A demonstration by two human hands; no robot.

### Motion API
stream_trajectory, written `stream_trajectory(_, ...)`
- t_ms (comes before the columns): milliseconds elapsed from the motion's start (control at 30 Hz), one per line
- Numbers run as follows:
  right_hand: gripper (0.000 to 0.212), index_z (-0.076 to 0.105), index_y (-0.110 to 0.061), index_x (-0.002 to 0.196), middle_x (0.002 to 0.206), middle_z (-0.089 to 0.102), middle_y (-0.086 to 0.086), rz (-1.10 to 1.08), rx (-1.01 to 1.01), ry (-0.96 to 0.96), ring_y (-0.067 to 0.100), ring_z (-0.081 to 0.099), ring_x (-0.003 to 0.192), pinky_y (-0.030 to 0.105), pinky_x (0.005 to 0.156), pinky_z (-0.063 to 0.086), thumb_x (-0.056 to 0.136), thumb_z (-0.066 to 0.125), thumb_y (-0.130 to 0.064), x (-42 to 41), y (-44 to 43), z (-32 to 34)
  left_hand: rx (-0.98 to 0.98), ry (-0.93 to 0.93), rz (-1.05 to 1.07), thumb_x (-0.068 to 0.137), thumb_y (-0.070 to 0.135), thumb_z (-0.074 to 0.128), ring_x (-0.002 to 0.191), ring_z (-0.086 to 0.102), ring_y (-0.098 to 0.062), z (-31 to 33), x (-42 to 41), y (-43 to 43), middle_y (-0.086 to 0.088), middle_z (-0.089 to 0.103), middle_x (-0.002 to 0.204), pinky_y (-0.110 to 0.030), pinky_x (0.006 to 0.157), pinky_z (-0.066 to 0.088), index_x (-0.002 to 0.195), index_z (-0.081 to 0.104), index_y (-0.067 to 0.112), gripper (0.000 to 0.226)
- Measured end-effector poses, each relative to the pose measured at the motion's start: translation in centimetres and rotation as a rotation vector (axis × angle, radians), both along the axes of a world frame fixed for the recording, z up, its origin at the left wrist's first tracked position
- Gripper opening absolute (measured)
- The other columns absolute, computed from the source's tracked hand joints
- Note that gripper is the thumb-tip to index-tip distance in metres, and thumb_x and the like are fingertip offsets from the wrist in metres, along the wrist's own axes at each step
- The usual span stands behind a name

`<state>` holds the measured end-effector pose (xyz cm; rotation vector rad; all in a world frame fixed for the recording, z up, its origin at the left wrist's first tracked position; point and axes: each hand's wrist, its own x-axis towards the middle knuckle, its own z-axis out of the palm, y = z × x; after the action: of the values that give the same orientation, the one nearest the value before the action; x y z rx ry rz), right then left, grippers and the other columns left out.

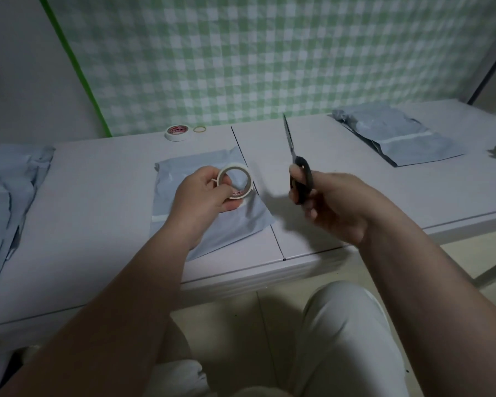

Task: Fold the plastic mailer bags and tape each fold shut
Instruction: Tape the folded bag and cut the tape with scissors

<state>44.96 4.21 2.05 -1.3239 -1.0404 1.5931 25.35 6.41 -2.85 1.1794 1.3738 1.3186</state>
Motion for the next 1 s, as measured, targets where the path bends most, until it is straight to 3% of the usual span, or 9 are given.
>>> stream_trajectory(133, 0.042, 0.05, -0.018, 0.064, 0.053, 0.049, -0.003, 0.122, -0.211, 0.187, 0.006, 0.028, 0.037, 0.013, 0.032, 0.022, 0.058, 0.065, -0.056, -1.2, -3.5, 0.2, 0.013, 0.11, -0.007, 0.086, -0.002, 0.057, 0.08, 0.068, -0.02, -0.5, -0.1, 0.3, -0.016, 0.059, 0.084, -0.025, 0.069, 0.056, 0.075, 0.055, 0.004, 0.013)
stream_trajectory(300, 0.045, 0.049, -0.015, 0.062, 0.051, 0.046, -0.002, 0.143, -0.37, 0.292, 0.005, 0.025, 0.034, 0.012, 0.032, 0.019, 0.058, 0.065, -0.057, -1.7, -5.8, -0.9, 0.017, 0.103, -0.004, 0.088, -0.001, 0.057, 0.083, 0.069, -0.024, -0.5, -0.1, 0.4, -0.016, 0.061, 0.085, -0.024, 0.068, 0.056, 0.076, 0.055, 0.004, 0.013)
stream_trajectory(633, 0.044, 0.05, -0.016, 0.059, 0.05, 0.047, -0.002, 0.181, -0.391, 0.305, 0.003, 0.025, 0.033, 0.011, 0.03, 0.021, 0.051, 0.068, -0.056, -1.5, -6.1, -1.4, 0.012, 0.105, 0.004, 0.084, -0.005, 0.057, 0.086, 0.07, -0.025, -0.3, 0.0, 0.2, -0.018, 0.065, 0.088, -0.025, 0.071, 0.056, 0.078, 0.059, 0.006, 0.013)
stream_trajectory(1000, 0.041, 0.049, -0.016, 0.061, 0.05, 0.048, -0.001, 0.187, -0.388, 0.363, 0.003, 0.027, 0.032, 0.011, 0.03, 0.022, 0.062, 0.067, -0.054, -1.2, -6.3, -1.6, 0.02, 0.125, 0.021, 0.085, -0.006, 0.055, 0.085, 0.07, -0.023, -0.3, 0.2, 0.1, -0.014, 0.066, 0.086, -0.029, 0.073, 0.057, 0.078, 0.061, 0.007, 0.015)
